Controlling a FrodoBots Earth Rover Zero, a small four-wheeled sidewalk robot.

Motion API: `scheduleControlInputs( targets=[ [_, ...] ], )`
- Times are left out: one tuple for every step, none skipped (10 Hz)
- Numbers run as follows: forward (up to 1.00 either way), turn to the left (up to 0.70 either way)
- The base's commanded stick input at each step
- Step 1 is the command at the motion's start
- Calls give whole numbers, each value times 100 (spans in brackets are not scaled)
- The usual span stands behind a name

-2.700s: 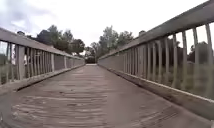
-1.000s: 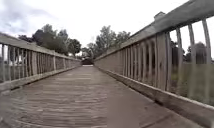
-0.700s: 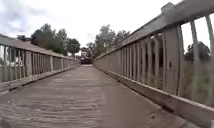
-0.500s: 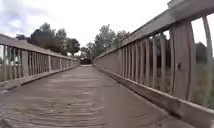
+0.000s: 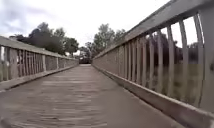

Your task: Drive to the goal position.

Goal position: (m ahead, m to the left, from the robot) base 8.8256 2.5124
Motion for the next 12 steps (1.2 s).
scheduleControlInputs(
  targets=[
    [70, 35],
    [70, 35],
    [70, 35],
    [70, 35],
    [70, 35],
    [70, 35],
    [70, 35],
    [70, 35],
    [70, 35],
    [70, 18],
    [70, 0],
    [70, 0]
  ],
)
